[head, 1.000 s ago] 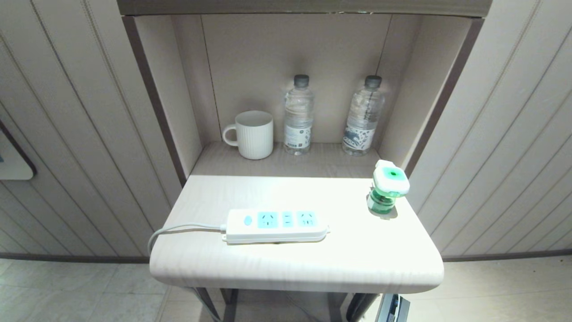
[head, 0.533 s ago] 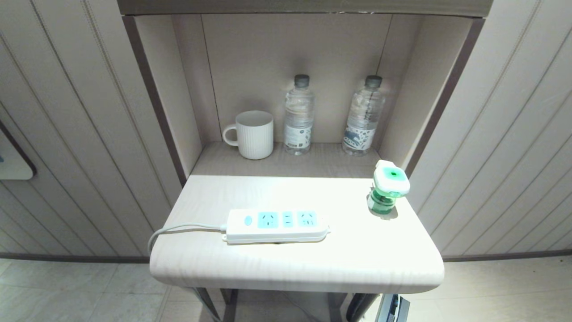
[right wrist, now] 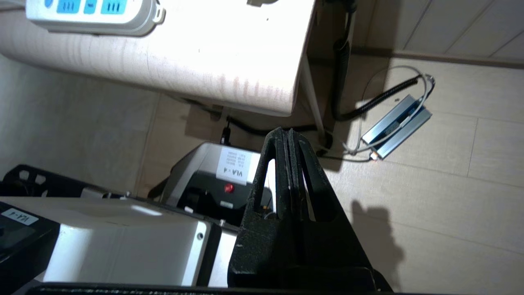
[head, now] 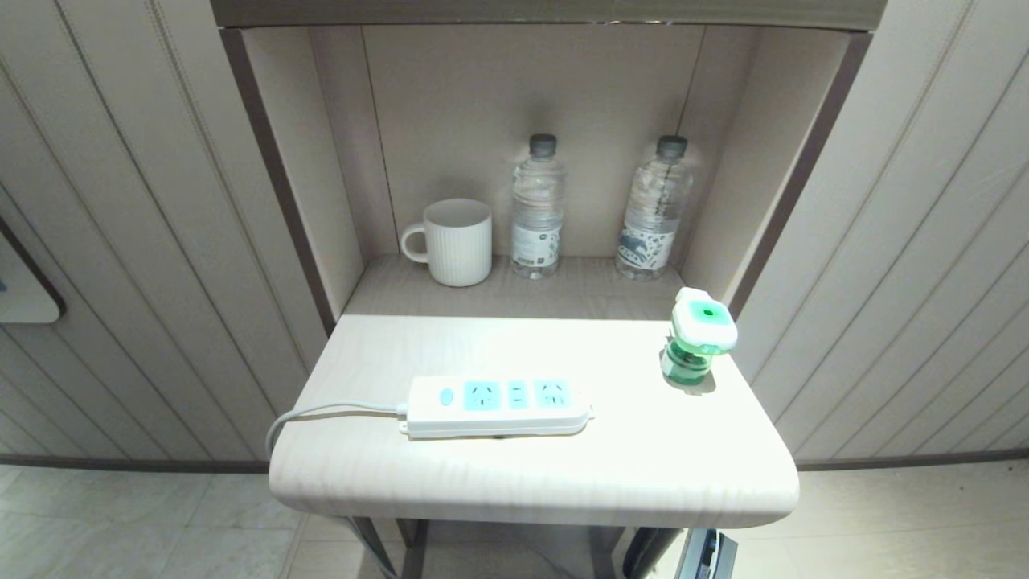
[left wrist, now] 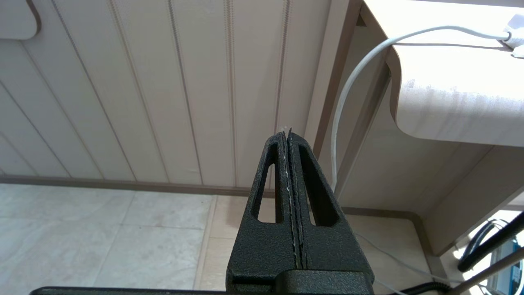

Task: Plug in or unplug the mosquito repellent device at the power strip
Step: Pick up the mosquito repellent liquid

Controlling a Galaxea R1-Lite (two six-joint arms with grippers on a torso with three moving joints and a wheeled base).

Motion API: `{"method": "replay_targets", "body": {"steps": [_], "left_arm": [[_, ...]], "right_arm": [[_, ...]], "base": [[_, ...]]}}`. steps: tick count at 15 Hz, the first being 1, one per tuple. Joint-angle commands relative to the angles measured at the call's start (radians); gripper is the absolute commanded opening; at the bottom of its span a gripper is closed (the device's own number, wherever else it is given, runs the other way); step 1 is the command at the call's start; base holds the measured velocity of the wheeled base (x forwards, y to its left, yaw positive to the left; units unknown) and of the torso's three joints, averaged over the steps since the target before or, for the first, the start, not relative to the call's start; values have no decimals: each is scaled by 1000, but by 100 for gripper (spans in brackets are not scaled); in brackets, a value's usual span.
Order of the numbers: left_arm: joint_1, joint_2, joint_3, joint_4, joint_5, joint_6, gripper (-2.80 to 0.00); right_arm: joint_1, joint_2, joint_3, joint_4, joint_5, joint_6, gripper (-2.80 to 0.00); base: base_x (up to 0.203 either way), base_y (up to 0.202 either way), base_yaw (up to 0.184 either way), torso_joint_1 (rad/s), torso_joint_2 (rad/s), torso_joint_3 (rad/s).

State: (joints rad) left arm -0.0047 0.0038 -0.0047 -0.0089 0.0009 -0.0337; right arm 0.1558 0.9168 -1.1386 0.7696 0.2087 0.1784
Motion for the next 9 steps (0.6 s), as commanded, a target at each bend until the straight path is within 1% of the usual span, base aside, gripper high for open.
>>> {"method": "replay_targets", "body": {"steps": [1,2,3,5,7,9], "left_arm": [[0,-2,0,-2,-1,6,-280],[0,-2,0,-3,-1,6,-280],[0,-1,1,-3,-1,6,-280],[0,-1,0,-3,-1,6,-280],[0,-1,1,-3,-1,6,-280],[0,-1,2,-3,-1,6,-280]], "right_arm": [[36,118,-19,7,2,1,-280],[55,162,-29,7,2,1,-280],[94,199,-42,7,-2,2,-280],[107,230,-45,-19,-21,3,-280],[116,266,-24,-58,-21,1,-280],[165,338,-20,-88,-21,4,-280]], "base": [[0,0,0,0,0,0],[0,0,0,0,0,0],[0,0,0,0,0,0],[0,0,0,0,0,0],[0,0,0,0,0,0],[0,0,0,0,0,0]]}}
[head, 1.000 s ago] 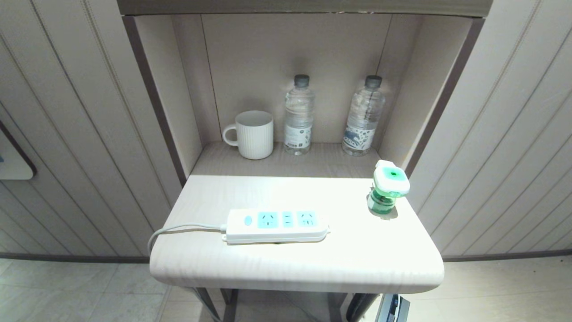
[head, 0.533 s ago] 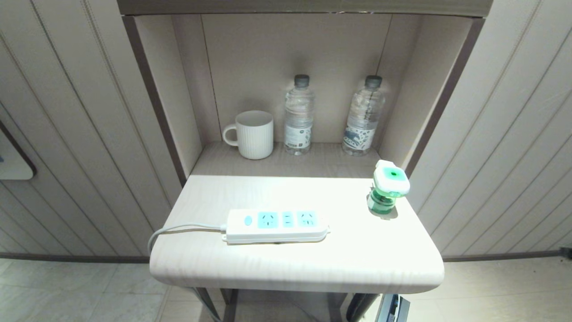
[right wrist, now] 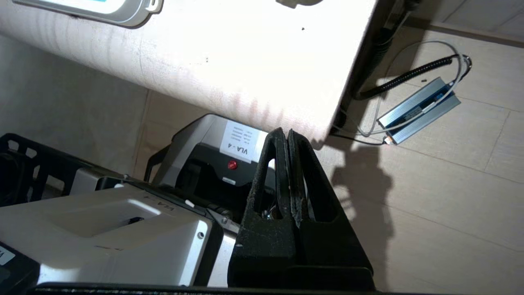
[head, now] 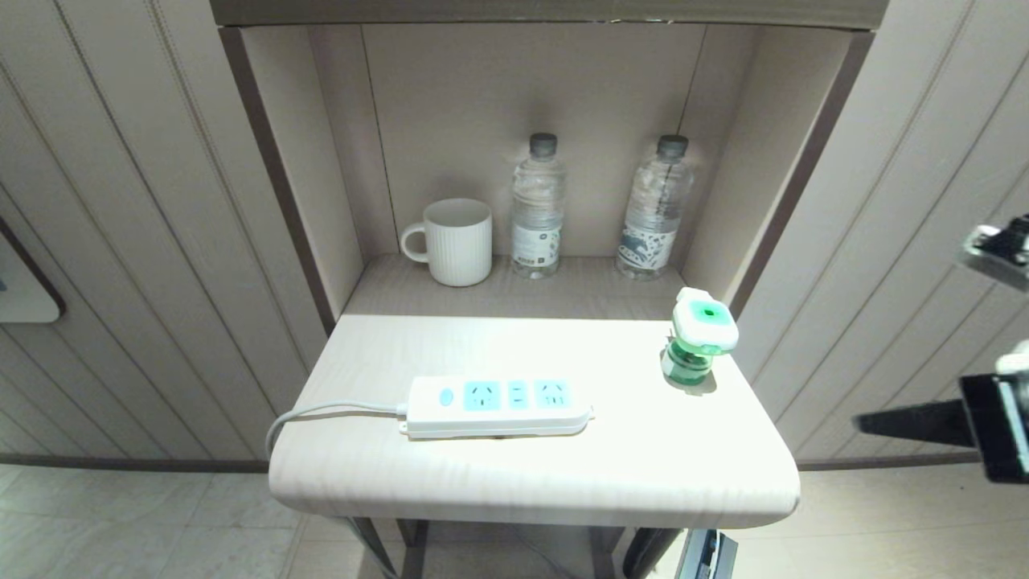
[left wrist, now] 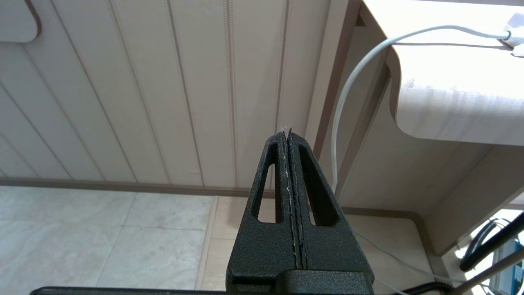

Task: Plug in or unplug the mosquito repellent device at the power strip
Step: Pick up the mosquito repellent liquid

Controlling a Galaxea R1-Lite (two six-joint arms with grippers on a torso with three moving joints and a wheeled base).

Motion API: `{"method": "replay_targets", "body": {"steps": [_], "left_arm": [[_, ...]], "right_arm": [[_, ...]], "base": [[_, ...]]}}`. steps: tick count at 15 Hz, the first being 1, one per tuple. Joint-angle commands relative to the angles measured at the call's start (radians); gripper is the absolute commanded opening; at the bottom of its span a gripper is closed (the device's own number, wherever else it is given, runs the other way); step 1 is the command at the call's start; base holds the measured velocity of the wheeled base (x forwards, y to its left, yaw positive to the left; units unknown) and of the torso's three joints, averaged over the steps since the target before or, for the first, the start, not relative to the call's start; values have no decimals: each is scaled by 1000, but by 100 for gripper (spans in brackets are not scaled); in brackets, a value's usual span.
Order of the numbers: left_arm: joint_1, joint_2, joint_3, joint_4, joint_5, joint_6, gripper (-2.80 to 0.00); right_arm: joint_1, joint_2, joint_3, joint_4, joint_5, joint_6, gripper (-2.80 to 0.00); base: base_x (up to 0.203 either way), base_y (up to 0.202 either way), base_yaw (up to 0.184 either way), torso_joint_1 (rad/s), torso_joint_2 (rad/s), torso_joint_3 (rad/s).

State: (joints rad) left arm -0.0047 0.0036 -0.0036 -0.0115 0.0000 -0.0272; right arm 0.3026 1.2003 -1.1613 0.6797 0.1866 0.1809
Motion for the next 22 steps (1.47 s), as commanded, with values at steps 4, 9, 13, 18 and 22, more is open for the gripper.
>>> {"method": "replay_targets", "body": {"steps": [4,9,13,18,22], "left_arm": [[0,-1,-1,-1,0,0,-280],[0,-1,1,-1,0,0,-280],[0,-1,0,-1,0,0,-280],[0,-1,-1,-1,0,0,-280],[0,-1,1,-1,0,0,-280]], "right_arm": [[92,148,-47,-13,-5,2,-280],[98,150,-47,-14,-38,6,0],[98,142,-62,-14,-42,2,0],[129,143,-104,-14,-72,-3,0],[299,165,-68,-79,-361,12,0]], "base": [[0,0,0,0,0,0],[0,0,0,0,0,0],[0,0,0,0,0,0],[0,0,0,0,0,0],[0,0,0,0,0,0]]}}
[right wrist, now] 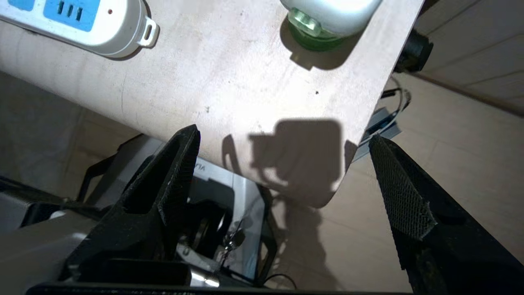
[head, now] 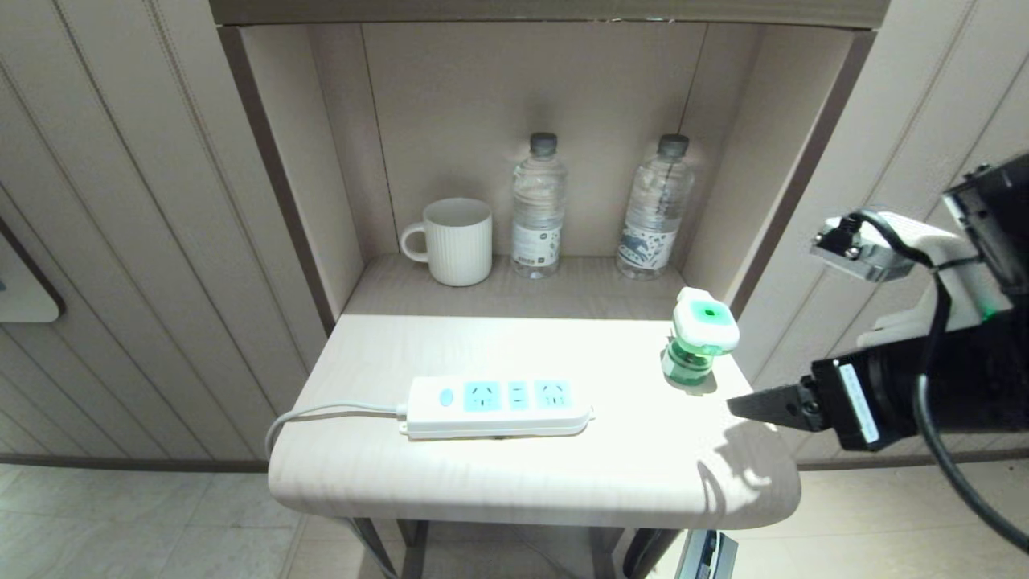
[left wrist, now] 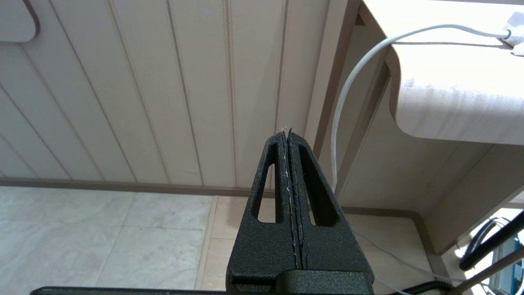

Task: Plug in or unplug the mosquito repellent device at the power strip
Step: Pick up the mosquito repellent liquid

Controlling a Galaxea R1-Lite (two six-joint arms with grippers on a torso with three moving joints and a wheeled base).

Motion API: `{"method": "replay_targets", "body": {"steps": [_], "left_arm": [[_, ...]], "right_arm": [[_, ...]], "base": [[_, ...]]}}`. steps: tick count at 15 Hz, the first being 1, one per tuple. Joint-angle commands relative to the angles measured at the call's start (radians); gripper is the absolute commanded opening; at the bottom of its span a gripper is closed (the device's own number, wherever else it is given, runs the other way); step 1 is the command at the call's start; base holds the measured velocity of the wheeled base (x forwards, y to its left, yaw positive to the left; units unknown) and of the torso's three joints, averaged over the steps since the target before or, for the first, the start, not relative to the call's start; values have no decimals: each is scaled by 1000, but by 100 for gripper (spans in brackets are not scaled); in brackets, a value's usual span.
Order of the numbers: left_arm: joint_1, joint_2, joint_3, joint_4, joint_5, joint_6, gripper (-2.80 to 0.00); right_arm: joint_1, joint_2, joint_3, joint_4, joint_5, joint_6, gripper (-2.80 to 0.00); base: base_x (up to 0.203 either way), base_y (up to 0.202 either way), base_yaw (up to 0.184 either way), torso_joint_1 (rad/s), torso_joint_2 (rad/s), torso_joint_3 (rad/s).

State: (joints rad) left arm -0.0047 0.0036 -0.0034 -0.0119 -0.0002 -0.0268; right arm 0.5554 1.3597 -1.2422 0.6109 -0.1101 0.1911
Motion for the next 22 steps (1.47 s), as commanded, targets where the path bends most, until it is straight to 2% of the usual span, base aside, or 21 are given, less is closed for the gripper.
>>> {"method": "replay_targets", "body": {"steps": [1,2,3,8,12,22], "left_arm": [[0,-1,0,0,0,-1,-280],[0,-1,0,0,0,-1,-280],[0,-1,0,0,0,-1,-280],[0,-1,0,0,0,-1,-280],[0,-1,0,0,0,-1,-280],[0,-1,0,0,0,-1,-280]], "right_arm": [[93,9,41,-94,-163,11,0],[120,15,57,-159,-239,23,0],[125,32,58,-170,-253,31,0],[123,60,45,-187,-257,52,0],[114,119,53,-293,-258,62,0],[66,167,-2,-299,-259,61,0]], "base": [[0,0,0,0,0,0],[0,0,0,0,0,0],[0,0,0,0,0,0],[0,0,0,0,0,0],[0,0,0,0,0,0],[0,0,0,0,0,0]]}}
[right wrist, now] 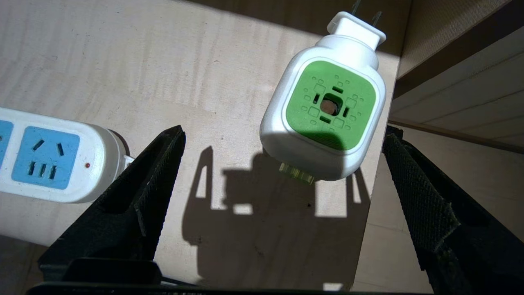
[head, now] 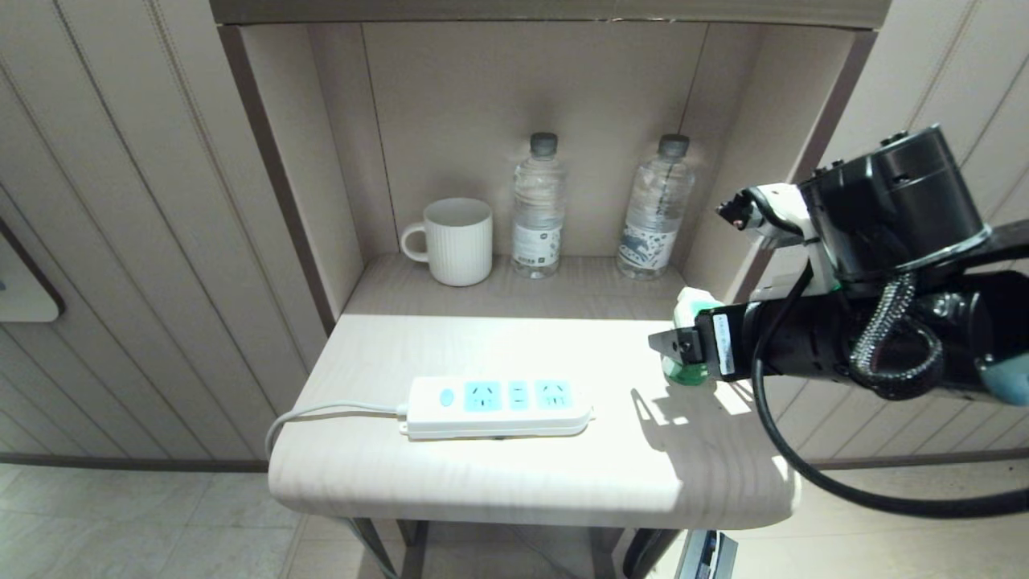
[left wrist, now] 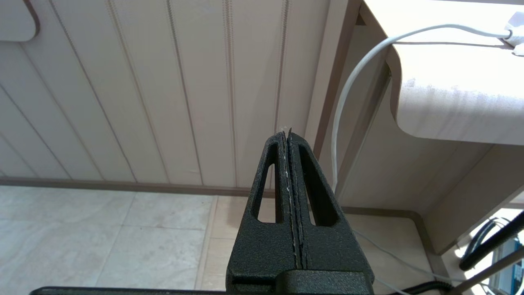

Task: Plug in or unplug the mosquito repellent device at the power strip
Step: Pick up the mosquito repellent liquid

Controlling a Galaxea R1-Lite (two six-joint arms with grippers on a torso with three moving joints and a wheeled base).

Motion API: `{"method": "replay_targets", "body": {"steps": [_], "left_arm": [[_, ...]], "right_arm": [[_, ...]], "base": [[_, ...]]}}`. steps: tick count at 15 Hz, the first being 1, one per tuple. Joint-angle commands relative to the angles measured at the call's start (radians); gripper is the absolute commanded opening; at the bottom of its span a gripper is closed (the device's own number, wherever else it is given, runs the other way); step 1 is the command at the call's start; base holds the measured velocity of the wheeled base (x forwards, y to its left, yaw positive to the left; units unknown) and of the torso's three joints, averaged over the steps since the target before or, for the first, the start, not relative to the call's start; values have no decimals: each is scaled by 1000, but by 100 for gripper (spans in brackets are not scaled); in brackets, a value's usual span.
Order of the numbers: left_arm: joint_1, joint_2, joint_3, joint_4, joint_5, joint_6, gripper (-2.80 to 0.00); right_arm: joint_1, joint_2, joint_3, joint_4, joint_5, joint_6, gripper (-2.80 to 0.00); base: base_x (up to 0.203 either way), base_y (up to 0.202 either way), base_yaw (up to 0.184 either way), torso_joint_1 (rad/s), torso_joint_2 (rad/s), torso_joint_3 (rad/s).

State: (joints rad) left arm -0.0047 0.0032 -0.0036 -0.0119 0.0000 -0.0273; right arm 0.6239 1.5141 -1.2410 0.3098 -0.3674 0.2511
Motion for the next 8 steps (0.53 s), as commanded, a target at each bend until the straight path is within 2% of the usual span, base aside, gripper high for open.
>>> {"method": "replay_targets", "body": {"steps": [1,8], "left_arm": [[0,0,1,0,0,0,-280],[0,0,1,0,0,0,-280]], "right_arm": [[-4,26,-9,2,-2,3,0],[-49,114,-59,-67,7,-12,0]], "base": [[0,0,0,0,0,0],[0,0,0,0,0,0]]}}
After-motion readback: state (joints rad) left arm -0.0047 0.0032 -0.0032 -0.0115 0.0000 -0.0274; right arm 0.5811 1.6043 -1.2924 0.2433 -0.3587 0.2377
